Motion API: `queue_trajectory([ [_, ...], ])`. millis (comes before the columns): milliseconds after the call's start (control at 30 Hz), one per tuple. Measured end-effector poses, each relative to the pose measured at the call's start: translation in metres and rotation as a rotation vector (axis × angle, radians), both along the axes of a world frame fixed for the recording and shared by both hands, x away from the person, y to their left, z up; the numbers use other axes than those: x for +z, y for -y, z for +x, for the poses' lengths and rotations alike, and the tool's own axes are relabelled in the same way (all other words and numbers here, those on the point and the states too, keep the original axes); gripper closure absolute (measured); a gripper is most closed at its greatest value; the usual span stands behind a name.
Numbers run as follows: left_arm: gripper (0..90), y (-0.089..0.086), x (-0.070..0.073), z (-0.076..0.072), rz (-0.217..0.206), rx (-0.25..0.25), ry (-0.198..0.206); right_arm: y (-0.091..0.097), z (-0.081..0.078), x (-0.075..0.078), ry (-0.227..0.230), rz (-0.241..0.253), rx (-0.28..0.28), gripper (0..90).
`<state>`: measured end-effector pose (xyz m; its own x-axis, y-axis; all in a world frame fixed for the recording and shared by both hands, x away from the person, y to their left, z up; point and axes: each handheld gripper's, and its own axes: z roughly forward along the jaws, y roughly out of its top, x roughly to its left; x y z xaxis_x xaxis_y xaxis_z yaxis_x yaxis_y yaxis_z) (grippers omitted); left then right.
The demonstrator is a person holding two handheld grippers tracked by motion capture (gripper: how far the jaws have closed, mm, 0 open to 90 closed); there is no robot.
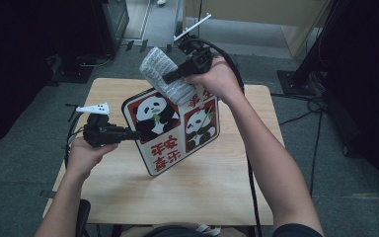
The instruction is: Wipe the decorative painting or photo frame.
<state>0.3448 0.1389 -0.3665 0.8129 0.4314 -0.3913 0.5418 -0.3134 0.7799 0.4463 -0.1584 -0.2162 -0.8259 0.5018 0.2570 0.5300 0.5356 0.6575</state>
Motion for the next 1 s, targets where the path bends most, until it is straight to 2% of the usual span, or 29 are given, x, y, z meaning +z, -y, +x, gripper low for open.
queue_trajectory([
  [367,77.5,-0.001,0.000,0.001,-0.002,-0.005,-0.001,0.017,0.009,0.000,-0.029,0.001,-0.049,68.5],
  [567,77.8,0.000,0.000,0.000,0.003,-0.001,0.006,0.026,0.011,0.000,-0.024,-0.012,-0.058,68.5],
  [1000,77.7,0.000,0.000,0.001,-0.001,-0.004,-0.007,0.044,0.022,-0.002,-0.040,0.003,-0.091,68.6],
])
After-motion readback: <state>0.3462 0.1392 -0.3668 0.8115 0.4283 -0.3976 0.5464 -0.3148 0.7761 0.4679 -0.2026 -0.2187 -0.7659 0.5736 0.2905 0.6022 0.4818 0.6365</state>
